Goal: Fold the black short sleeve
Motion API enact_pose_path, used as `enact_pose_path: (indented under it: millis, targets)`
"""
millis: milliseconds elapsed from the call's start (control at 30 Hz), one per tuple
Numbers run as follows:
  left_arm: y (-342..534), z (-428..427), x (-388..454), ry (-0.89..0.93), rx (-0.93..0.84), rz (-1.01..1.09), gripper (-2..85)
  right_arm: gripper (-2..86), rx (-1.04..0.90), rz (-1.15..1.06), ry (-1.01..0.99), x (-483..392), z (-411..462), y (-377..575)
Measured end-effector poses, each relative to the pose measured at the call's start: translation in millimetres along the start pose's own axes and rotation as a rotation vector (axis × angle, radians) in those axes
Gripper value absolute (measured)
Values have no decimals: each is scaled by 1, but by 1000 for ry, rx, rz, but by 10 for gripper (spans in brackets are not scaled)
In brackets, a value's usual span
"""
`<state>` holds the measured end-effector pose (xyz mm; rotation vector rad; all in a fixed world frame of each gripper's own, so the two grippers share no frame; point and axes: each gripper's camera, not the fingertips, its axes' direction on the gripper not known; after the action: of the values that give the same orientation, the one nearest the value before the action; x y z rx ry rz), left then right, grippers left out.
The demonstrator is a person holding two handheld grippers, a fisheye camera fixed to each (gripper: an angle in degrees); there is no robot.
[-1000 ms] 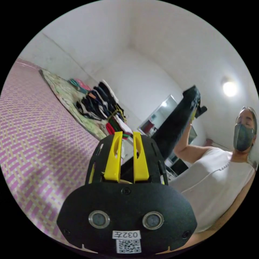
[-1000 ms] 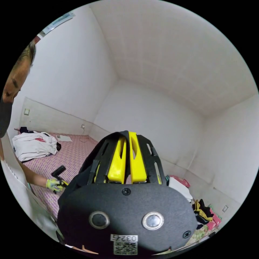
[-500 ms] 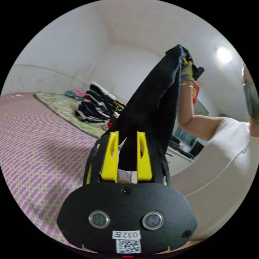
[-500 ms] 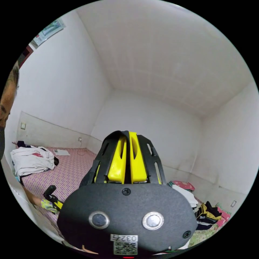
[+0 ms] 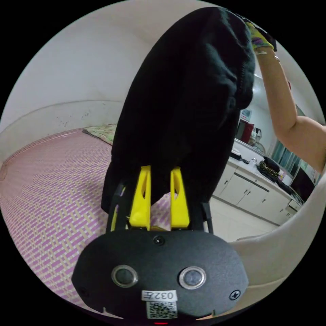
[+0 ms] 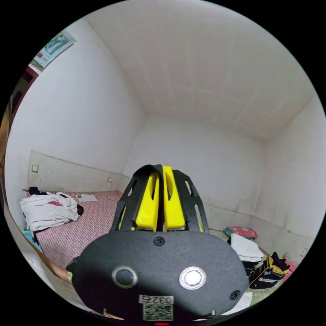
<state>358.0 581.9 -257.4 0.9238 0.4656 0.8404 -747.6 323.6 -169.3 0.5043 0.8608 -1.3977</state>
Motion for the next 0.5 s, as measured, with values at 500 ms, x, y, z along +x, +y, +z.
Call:
enact_pose_path:
  millis: [500]
  targets:
    - [84, -395, 22, -516, 560, -251, -13, -9, -144, -19, 55, 7, 6, 93]
